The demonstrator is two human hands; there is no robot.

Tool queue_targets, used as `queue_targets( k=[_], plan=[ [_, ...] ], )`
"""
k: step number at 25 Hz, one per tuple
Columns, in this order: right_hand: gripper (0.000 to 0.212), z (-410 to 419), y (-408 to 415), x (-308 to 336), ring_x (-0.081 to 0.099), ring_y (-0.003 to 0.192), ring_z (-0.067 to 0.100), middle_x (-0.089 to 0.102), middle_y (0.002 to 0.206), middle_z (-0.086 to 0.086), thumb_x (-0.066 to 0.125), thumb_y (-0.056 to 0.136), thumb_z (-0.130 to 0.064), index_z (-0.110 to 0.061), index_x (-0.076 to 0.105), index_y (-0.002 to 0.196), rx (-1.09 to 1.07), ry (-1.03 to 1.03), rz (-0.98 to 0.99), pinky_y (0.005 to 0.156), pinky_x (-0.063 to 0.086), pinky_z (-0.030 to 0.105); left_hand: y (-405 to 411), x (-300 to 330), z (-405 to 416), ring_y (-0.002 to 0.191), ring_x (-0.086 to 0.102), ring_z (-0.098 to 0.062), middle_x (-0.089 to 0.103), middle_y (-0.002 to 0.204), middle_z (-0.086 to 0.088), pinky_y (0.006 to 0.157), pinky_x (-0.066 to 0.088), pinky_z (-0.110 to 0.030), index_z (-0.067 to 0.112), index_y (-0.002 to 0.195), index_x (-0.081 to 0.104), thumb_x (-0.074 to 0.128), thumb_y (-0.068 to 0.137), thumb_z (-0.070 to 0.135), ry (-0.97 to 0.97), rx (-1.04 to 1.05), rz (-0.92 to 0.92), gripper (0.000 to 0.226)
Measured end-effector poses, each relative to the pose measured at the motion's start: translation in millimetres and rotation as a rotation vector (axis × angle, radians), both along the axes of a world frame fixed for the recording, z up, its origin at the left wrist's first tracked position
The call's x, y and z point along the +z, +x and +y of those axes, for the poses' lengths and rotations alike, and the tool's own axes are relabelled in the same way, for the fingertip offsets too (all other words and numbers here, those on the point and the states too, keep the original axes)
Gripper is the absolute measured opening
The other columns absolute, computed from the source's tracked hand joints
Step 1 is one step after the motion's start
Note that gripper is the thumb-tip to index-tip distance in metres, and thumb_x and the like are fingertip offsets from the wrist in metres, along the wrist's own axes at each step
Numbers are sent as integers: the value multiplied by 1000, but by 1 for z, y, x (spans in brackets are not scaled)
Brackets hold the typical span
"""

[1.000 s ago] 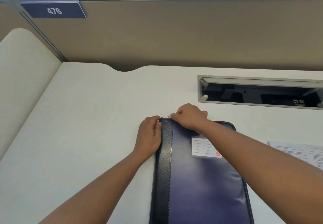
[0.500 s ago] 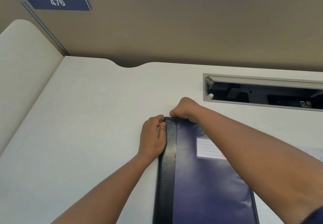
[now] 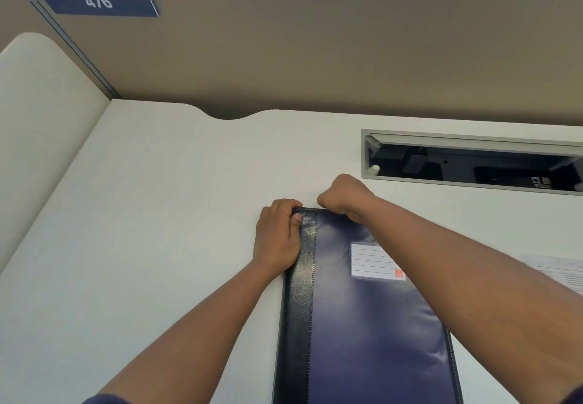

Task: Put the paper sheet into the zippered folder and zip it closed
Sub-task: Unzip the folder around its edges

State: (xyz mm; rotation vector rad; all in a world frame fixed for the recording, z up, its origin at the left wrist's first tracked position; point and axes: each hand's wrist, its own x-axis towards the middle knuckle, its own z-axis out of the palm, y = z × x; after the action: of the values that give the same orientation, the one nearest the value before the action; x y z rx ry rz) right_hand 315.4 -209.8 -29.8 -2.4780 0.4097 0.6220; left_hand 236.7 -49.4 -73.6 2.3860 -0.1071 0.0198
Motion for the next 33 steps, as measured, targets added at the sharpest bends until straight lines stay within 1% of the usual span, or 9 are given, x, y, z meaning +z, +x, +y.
queue_targets(
  k=[13,16,18,21,22,25,27,30,33],
  plan=[
    [10,-4,-2,-1,51,70,28,54,68,3,58,63,-21,-17,50,67,-18,69,38,75,34,43,-2,4,-3,108,48,-24,59,125,1,93,34,-32,22,127,60,39,103,29,28,-12,28,33],
    [9,-5,-3,-1,53,68,24,61,75,0,59,68,-20,-16,53,73,-2,-20,28,82,36,43,0,6,-6,101,49,-26,60,117,0,88,35,-33,21,115,62,42,104,29,73,-3,17,24],
    [16,-13,-4,3,56,73,22,65,81,0,56,69,-20,-18,58,85,21,-144,28,90,35,48,4,8,-8,97,49,-28,60,113,-2,86,37,-37,17,108,62,45,103,23,82,12,23,18],
    [66,-43,-5,7,61,90,27,66,94,-1,51,71,-19,-14,49,136,18,-295,85,101,31,53,7,8,-5,97,48,-27,59,111,-3,86,36,-36,15,105,61,45,102,17,44,21,45,17],
    [63,-57,-5,9,60,89,26,66,95,-2,50,69,-21,-14,52,131,-3,-316,73,99,32,52,7,8,-4,98,47,-26,58,110,-3,86,35,-35,15,105,61,44,102,16,34,15,49,17],
    [27,-101,-14,13,57,75,24,66,81,0,51,61,-22,-17,60,87,-101,-297,48,85,37,46,7,8,-4,97,46,-25,57,110,-4,86,35,-35,14,105,60,43,103,15,35,9,50,18],
    [16,-130,-24,13,58,71,26,65,78,3,56,64,-21,-15,58,78,-200,-227,25,78,43,40,5,8,-5,95,45,-24,58,109,-5,85,35,-35,13,104,61,42,103,14,42,21,30,18],
    [13,-159,-47,10,44,61,23,52,71,6,59,67,-16,-10,48,68,-373,-19,-7,57,34,31,3,8,-8,95,47,-28,58,108,-7,83,36,-36,11,101,60,42,102,11,48,47,8,18],
    [19,-172,-70,5,33,59,21,40,64,4,56,69,-17,-13,39,63,-415,83,-33,54,26,31,3,9,-12,96,50,-34,59,109,-10,82,36,-37,10,100,61,42,100,10,86,72,23,19]
  ],
)
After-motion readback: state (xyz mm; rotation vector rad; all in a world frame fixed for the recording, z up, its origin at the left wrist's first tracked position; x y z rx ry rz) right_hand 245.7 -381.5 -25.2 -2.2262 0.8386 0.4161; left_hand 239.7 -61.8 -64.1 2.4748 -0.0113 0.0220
